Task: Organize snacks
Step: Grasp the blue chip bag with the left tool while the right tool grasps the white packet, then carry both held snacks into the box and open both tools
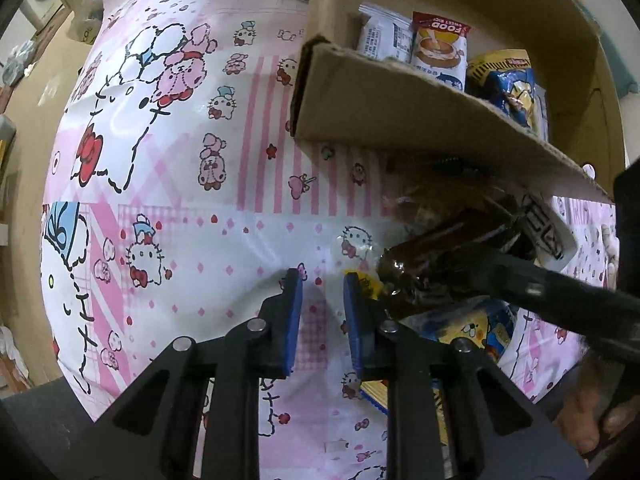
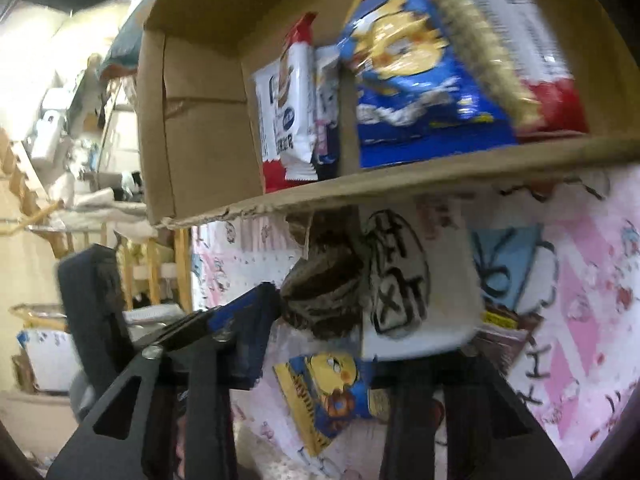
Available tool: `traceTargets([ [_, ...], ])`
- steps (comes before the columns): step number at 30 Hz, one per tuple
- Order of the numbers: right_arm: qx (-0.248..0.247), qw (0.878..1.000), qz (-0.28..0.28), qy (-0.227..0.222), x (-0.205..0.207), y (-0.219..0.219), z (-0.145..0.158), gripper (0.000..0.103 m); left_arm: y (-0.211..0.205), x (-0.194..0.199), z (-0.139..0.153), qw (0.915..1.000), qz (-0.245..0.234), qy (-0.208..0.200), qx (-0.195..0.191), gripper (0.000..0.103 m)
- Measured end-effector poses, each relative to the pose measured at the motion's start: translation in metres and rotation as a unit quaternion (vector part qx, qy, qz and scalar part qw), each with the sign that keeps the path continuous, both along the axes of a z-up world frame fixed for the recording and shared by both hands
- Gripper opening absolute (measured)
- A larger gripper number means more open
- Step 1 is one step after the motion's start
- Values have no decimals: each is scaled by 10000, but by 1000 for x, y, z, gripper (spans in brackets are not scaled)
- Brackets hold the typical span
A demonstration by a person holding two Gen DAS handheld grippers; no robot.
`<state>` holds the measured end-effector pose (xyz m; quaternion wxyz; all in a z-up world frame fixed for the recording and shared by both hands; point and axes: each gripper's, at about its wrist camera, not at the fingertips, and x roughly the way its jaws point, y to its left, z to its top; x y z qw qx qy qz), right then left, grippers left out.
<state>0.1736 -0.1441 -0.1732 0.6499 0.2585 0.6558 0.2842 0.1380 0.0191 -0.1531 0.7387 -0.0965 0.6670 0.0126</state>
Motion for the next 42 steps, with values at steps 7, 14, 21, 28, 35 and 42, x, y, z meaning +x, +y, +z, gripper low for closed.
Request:
traceTargets([
  [7,79,9992,-347,-163,-13,-23,21,12,6,-2,27,9992,48,-372,161,18],
  [14,188,9962,-726,-434,-37,-55,52,11,3,-19,66,9954,-21,-901,331,54],
  [21,165,9887,-1164,-932,-58,-99,90,10,-22,-25,63,9947,-471,-882,255,69],
  [28,-80,9813,-1667,-960,-67,-128,97,10,-78,-25,37,9894,-1379,-451,-77,69],
  [35,-184,9796,-1783,-912,-70,-137,96,10,-108,-20,0,9841,-1752,-50,281,62],
  [42,-271,9823,-1638,-870,-72,-129,96,10,-88,-38,13,9889,-1479,33,115,24],
])
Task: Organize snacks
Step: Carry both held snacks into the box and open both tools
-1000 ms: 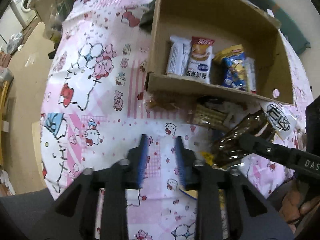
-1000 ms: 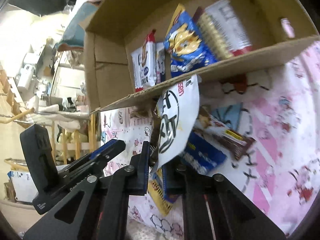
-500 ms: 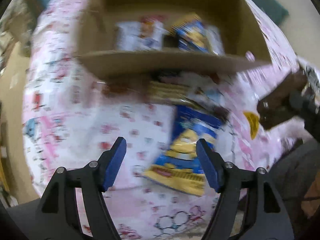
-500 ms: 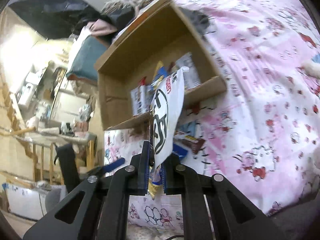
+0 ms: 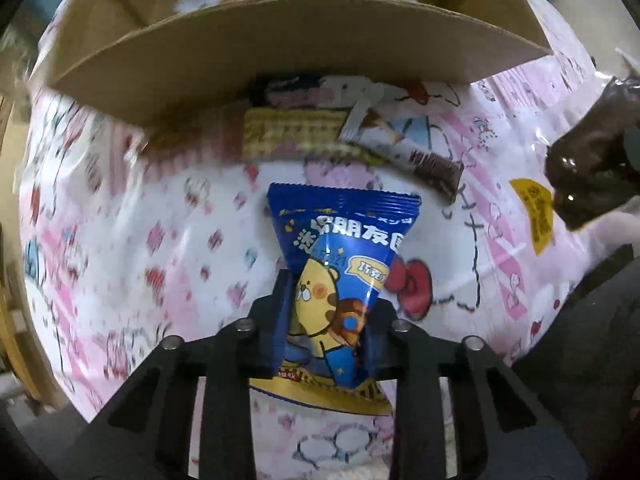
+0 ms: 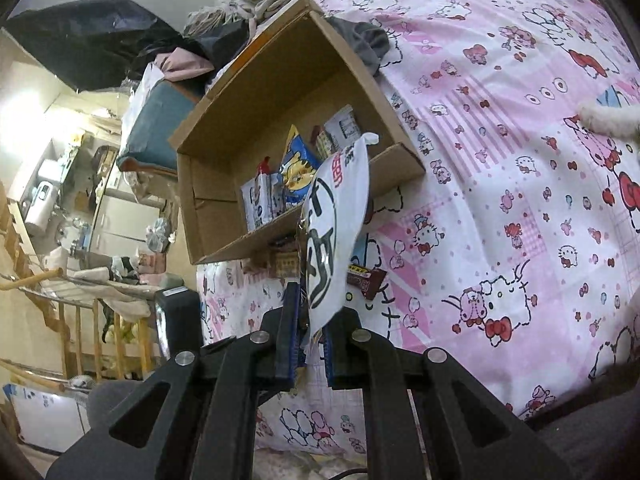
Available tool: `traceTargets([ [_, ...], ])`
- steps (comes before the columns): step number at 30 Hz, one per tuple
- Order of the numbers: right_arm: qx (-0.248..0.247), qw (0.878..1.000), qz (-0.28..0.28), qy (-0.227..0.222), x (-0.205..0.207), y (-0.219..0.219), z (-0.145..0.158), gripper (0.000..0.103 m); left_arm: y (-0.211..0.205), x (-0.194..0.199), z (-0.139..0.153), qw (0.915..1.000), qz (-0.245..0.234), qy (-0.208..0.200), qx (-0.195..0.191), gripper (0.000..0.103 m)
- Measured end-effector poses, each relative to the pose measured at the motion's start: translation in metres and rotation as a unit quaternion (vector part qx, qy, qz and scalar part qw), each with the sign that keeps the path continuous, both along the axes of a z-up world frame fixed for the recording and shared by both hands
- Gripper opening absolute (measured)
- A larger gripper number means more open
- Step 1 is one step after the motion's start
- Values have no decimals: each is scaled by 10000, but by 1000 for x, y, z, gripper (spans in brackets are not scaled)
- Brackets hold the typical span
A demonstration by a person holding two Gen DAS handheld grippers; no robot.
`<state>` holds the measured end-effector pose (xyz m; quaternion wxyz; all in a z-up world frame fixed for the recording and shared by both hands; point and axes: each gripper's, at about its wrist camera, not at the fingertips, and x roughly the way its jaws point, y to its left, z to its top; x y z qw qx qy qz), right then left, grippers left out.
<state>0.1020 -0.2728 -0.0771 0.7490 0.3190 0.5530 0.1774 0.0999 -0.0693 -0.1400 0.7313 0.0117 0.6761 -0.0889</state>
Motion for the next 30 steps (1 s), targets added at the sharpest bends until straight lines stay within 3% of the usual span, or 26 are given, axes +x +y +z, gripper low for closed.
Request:
traceTargets([
  [4,38,9999,100,-51,0,9,5,10,12,-15,15,9998,165,-82,-61,23],
  [10,286,9992,193,-187,3,18,23,10,43,-27,72,9969,467,-628,-64,23],
  [13,460,9981,198,-370,11,21,37,10,68,-24,109,9910,816,-1063,-3,23],
  [18,425,9964,241,-700,31,26,62,10,107,8,147,9797,1313,-1518,5,23],
  [24,-44,9953,265,-928,61,25,82,10,108,35,156,9730,1446,-1795,-90,23],
  [30,-551,9942,283,-874,90,23,68,10,89,66,151,9732,1302,-1893,-69,23],
])
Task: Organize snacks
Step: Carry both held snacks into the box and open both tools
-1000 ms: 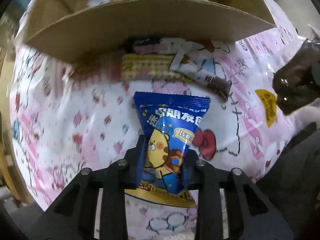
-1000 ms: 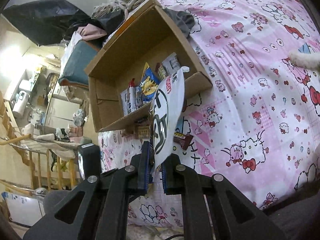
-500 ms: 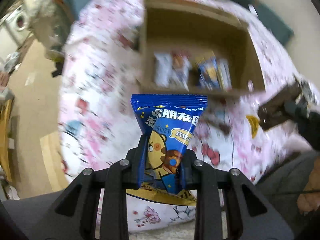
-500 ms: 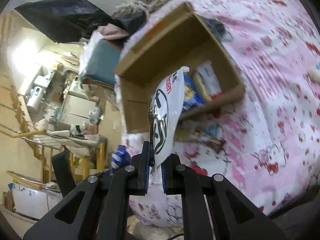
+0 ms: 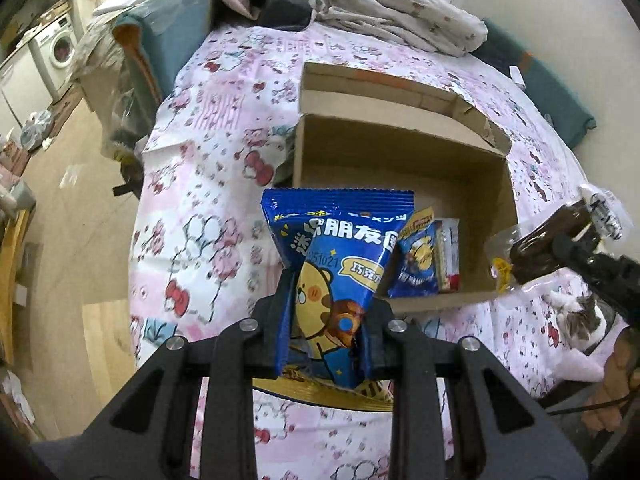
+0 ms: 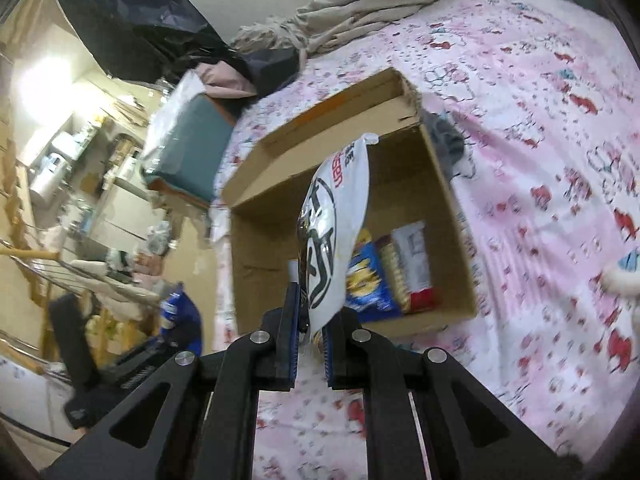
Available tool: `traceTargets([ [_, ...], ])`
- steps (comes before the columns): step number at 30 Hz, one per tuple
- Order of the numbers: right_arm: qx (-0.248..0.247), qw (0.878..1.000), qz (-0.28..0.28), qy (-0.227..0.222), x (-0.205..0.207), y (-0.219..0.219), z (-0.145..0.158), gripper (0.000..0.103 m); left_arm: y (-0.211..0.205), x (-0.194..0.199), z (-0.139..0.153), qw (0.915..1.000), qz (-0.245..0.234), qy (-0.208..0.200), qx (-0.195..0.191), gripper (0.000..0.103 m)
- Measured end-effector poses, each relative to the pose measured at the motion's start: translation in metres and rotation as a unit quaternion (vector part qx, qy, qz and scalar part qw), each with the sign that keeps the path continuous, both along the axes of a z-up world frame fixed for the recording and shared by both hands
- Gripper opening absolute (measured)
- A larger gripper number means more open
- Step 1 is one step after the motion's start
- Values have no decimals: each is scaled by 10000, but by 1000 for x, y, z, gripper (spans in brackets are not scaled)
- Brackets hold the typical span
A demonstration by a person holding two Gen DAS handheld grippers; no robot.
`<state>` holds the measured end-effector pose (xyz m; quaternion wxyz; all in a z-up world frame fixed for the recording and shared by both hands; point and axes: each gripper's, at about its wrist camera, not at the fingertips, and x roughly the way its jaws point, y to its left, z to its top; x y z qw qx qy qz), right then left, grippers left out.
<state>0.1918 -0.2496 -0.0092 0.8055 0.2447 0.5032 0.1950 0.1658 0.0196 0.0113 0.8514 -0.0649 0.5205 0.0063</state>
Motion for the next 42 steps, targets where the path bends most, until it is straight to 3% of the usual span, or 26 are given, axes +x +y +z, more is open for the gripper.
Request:
traceTargets([
  [9,-157,9997,1,195,10,3,-27,10,-16,34,-25,10000,-52,63,35,23],
  [16,-361,9989,10,291,18,8,-41,10,-25,46,-44,9996,-174,-174,163,23],
  [28,-396,9978,43,526,27,14,-61,12,-30,55,-52,9991,-319,-283,77,25],
  [34,-387,9976,-9,575,31,17,-69,19,-33,56,-53,9988,-381,-295,92,26],
  [35,-376,9977,-37,564,32,17,-69,21,-33,57,-54,9990,-369,-257,73,29],
  [39,-246,9983,-91,523,34,15,-70,51,-32,59,-56,9992,-336,-237,-20,47],
  [42,-217,9985,-129,484,34,13,-69,55,-34,58,-54,9989,-378,-290,-8,59],
])
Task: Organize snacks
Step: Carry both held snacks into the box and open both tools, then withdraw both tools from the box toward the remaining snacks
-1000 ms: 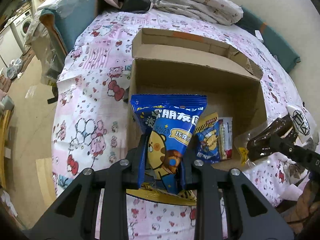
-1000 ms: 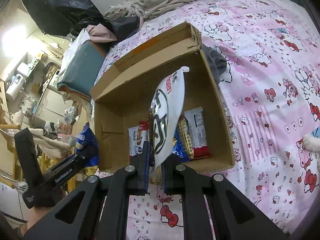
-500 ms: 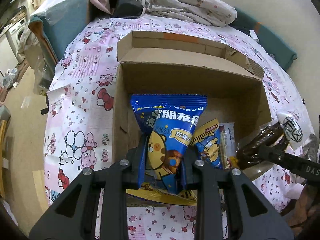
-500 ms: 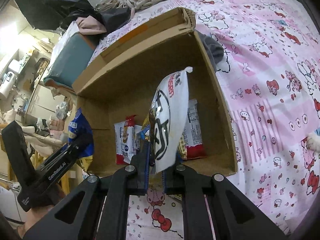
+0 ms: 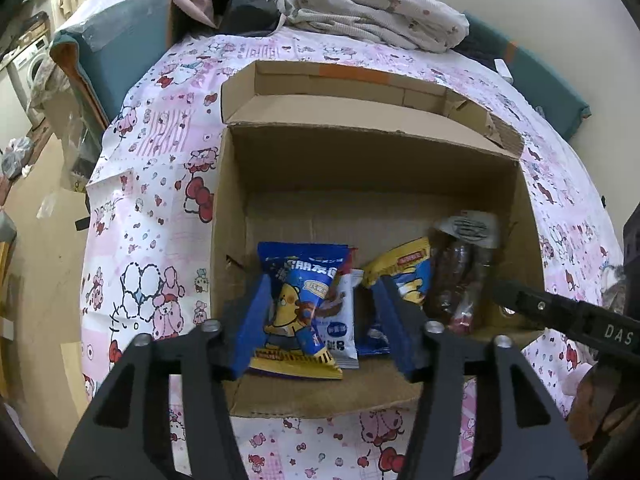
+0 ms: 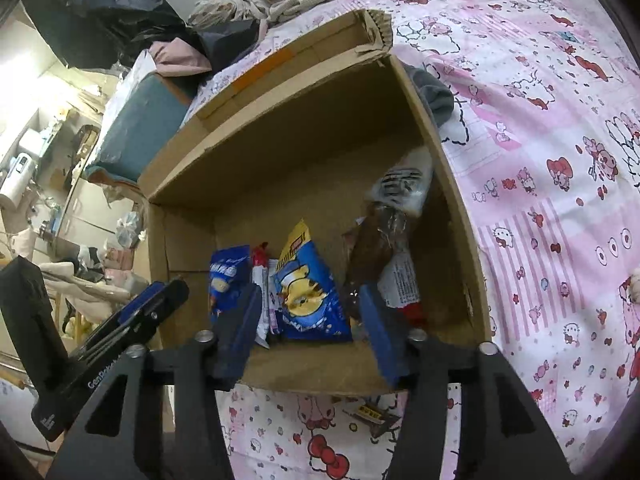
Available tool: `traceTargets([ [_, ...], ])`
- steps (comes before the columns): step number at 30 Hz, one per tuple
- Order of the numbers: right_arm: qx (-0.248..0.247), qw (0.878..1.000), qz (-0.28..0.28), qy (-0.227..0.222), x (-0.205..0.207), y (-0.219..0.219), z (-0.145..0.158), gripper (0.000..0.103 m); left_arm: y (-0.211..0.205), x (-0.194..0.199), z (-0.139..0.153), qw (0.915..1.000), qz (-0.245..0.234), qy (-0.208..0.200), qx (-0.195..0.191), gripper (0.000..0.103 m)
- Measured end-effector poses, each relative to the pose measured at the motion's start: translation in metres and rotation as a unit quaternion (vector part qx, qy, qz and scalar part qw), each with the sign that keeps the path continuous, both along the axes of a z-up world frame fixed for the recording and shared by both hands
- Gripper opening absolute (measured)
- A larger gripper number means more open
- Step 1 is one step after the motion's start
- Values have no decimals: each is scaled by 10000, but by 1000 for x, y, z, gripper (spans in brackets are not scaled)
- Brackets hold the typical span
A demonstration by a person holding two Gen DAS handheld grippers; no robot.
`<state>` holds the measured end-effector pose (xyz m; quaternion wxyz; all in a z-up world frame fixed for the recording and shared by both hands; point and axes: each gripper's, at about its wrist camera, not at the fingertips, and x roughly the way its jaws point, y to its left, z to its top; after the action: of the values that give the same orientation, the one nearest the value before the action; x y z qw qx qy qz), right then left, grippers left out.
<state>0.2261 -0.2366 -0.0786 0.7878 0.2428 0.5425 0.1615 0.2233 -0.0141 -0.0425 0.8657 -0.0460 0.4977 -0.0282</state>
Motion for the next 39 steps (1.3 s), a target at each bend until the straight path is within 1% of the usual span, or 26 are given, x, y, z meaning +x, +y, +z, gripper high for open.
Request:
traceTargets([
  [1,29,10000,-14,11,1,-1,0,57,0,0,1,10000,-20,9,-22,63],
  [2,98,9999,-49,14,1,-2,1,61,0,-1,1,10000,-31,35,-43,70],
  [3,150,9998,-109,-7,1,-4,2,70,0,-1,1,10000,-34,57,-60,74],
  [4,169,9997,-159,-39,1,-6,4,78,0,-1,2,9999,-28,67,-81,75],
  [6,161,9996,-198,-95,1,-7,7,81,2,-2,2,9999,-13,100,-118,76],
  [9,173,9997,-133,-51,2,-7,7,81,4,-2,1,9998,25,153,-130,75],
  [15,97,9999,-98,-82,0,-9,9,81,10,-9,9,9999,100,23,-54,75],
  [18,128,9998,-151,-80,-3,-13,11,81,15,-15,15,9997,211,-40,-96,75],
  [22,124,9997,-192,-32,-9,-14,12,82,24,-20,20,9989,440,-20,-188,75],
  [24,46,9999,-119,-20,-13,-13,13,81,27,-23,23,9985,505,-10,-221,76],
  [27,-243,9997,3,-79,-27,-9,19,81,37,-31,29,9979,622,-73,-157,76],
  [28,-270,9996,13,-70,-31,-9,19,81,40,-34,30,9976,671,-71,-153,76],
  [33,-336,9994,-1,-14,-54,-16,20,81,70,-56,25,9934,1112,143,-236,75],
  [39,-282,9995,127,88,-73,-20,14,81,92,-80,7,9870,1514,494,-211,75],
])
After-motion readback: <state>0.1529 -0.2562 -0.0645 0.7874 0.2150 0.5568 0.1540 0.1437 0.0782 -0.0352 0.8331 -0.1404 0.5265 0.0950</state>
